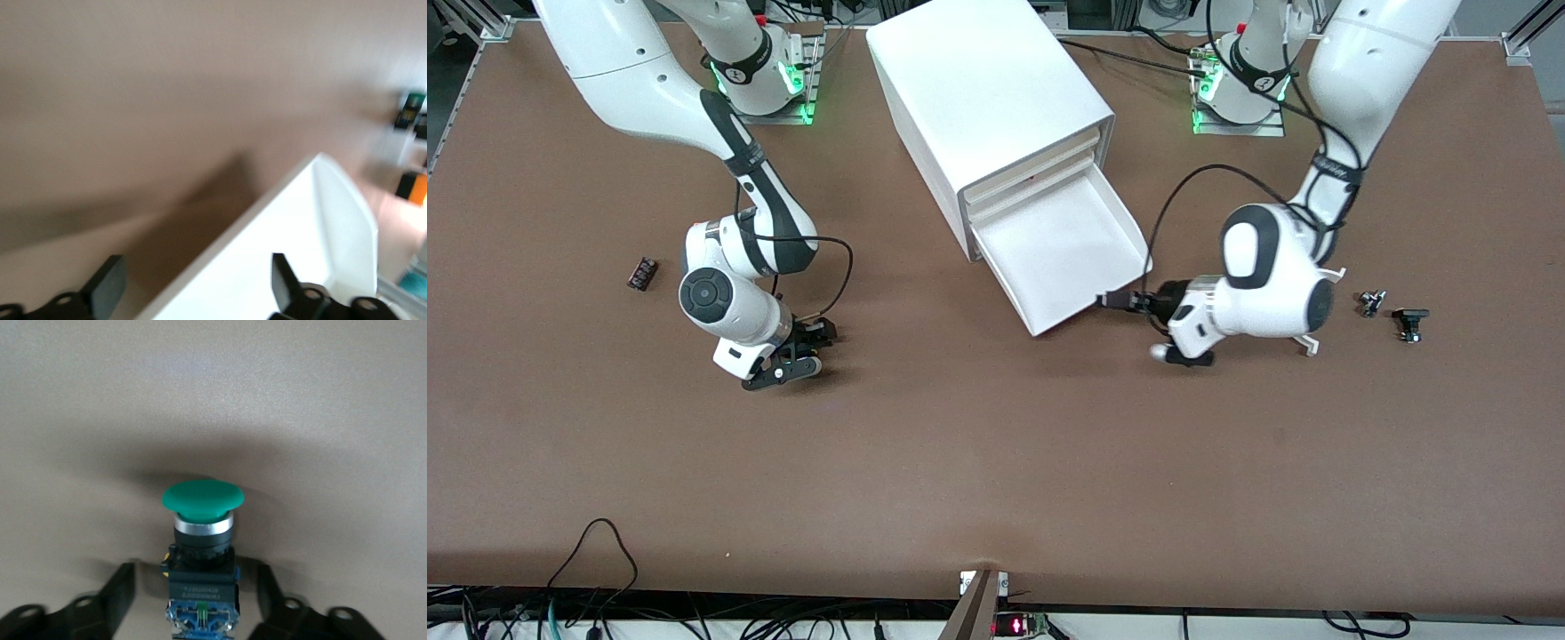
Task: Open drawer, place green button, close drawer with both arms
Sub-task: 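Lift the green button with the right gripper while the left gripper withdraws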
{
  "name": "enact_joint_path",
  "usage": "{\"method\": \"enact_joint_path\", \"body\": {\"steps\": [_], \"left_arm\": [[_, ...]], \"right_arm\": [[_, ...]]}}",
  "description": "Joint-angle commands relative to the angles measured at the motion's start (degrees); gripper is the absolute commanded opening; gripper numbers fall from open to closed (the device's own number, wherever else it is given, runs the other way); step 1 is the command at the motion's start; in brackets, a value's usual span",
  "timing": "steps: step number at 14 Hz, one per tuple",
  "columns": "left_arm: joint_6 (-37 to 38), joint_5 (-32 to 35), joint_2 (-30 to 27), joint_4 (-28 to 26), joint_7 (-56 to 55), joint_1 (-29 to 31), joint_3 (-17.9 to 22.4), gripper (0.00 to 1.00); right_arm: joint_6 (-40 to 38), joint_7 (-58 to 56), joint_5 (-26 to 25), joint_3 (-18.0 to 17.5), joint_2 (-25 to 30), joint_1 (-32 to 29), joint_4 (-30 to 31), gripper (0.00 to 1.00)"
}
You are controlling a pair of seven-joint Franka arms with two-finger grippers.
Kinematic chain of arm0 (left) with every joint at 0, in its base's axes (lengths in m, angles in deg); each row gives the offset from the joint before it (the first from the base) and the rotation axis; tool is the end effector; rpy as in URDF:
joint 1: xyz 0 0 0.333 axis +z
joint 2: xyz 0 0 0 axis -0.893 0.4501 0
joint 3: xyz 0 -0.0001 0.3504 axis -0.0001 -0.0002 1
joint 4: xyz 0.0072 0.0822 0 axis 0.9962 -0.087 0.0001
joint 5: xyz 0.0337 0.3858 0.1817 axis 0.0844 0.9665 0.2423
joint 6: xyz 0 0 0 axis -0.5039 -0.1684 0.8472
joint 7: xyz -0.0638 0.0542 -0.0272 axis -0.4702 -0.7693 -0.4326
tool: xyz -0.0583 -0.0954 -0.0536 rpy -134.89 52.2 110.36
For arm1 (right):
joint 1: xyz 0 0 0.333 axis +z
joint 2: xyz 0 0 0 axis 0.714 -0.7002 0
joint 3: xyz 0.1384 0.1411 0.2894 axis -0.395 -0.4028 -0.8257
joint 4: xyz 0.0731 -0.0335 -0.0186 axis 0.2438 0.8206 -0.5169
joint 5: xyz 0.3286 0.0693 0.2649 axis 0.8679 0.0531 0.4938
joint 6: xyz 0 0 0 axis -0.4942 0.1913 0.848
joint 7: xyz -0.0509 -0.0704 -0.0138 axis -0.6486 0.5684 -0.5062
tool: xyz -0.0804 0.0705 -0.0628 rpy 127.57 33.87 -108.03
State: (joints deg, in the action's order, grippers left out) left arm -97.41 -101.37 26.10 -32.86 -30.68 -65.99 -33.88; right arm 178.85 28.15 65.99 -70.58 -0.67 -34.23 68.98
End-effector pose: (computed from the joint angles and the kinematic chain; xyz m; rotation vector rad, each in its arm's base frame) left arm 0.6295 -0.1953 0.2537 2.5033 0.0506 -0.2578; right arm 0.6423 0.1768 0.1571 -3.0751 -0.4513 0.0884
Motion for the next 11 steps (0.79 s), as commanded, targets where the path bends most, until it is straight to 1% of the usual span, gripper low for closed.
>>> {"method": "enact_joint_path", "body": {"steps": [1, 2, 3, 5, 6, 7, 8, 9, 10, 11], "left_arm": [[1.21, 5.11, -11.74, -1.9, 0.47, 7.9, 1.23, 1.0], [2.08, 6.6, -15.76, -2.24, 0.38, 8.53, 1.49, 1.0], [4.35, 11.92, -19.2, -2.42, 1.42, 10.97, 2.27, 1.0], [14.17, 19.23, -26.22, -0.76, 1.61, 12.57, 3.24, 1.0], [18.48, 23.79, -28.61, 0.81, 1.09, 12.58, 3.86, 1.0], [24.01, 28.88, -28.9, 5.18, -0.48, 11.97, 4.12, 1.0], [27.98, 35.03, -28.81, 8.88, -4.15, 10.74, 3.87, 1.0], [28.89, 40.66, -28.9, 9.87, -8.02, 8.47, 3.52, 1.0], [29.25, 42.8, -29.16, 9.97, -10.76, 7.32, 3.42, 1.0], [30.29, 43.08, -29.16, 9.88, -12.0, 7.13, 3.42, 1.0]], "right_arm": [[0.45, 0.14, -0.48, -0.3, 1.08, -0.34, 0.28, 0.27], [0.45, 0.05, -0.48, -0.3, 1.17, -0.34, -0.07, 0.23], [0.45, -0.04, -0.48, -0.3, 1.34, -0.34, -0.77, 0.2], [0.01, -0.21, -0.48, -0.3, 2.66, -0.34, -2.18, 0.16], [0.01, -0.39, -0.56, -0.3, 3.45, -0.34, -2.45, 0.16], [-0.08, -0.65, -0.56, -0.3, 4.24, -0.34, -3.15, 0.16], [-1.12, -0.83, -0.56, -0.3, 4.85, -0.34, -4.2, 0.15], [-3.66, -0.92, -0.56, -0.47, 5.38, -0.26, -6.82, 0.14], [-7.51, -1.0, -1.17, -0.56, 5.47, 0.27, -10.85, 0.14], [-11.9, -1.79, -1.96, -0.82, 5.3, 1.66, -15.67, 0.14]]}}
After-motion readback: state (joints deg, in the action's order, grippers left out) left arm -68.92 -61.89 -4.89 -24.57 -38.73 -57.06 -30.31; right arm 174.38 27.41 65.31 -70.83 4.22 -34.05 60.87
